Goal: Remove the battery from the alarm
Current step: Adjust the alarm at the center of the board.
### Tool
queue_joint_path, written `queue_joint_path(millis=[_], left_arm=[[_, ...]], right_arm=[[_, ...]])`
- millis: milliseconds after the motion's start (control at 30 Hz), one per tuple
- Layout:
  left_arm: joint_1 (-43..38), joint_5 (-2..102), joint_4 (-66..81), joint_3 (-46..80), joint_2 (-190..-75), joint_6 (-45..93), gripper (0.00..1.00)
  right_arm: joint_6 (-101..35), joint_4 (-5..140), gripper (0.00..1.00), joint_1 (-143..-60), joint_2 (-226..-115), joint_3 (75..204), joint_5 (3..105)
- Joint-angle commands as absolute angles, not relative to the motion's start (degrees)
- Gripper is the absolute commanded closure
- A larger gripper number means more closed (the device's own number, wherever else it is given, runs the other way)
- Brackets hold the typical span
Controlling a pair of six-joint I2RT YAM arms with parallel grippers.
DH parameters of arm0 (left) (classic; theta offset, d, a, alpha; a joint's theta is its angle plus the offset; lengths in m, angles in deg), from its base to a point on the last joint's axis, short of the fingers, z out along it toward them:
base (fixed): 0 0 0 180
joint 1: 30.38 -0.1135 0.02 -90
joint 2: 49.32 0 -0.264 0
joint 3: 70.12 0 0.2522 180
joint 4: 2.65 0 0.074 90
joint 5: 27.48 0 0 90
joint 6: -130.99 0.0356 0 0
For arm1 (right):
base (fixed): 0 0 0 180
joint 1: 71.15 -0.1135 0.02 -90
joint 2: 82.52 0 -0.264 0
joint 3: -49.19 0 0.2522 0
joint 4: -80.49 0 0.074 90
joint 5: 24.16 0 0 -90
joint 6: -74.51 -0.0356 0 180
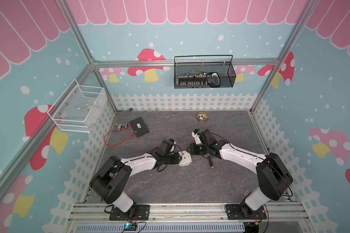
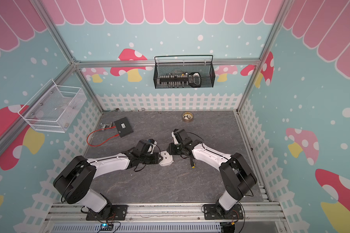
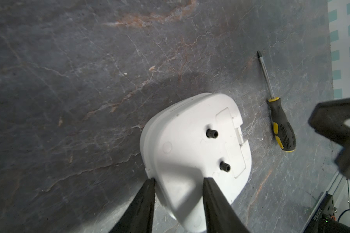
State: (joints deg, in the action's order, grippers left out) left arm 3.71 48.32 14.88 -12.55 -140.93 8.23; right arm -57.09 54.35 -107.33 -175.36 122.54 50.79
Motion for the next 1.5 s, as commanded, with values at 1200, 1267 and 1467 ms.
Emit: queue_joint_path(millis=[1200, 1267, 1467], left_arm=[[1.27, 51.27, 20.35, -5.03, -150.63, 14.27, 0.59], [1.35, 51.19, 20.34, -4.93, -150.78, 14.23, 0.60], [1.30, 51.07, 20.30, -4.66, -150.88, 14.35, 0.60]], right_arm=[[-55.46, 68.21, 0.64, -102.01, -184.03, 117.38, 42.05], [-55.56, 68.81, 0.64, -102.04, -184.12, 117.31, 41.69], [-55.85, 69.96, 0.64, -102.03, -183.10, 116.83, 41.61]])
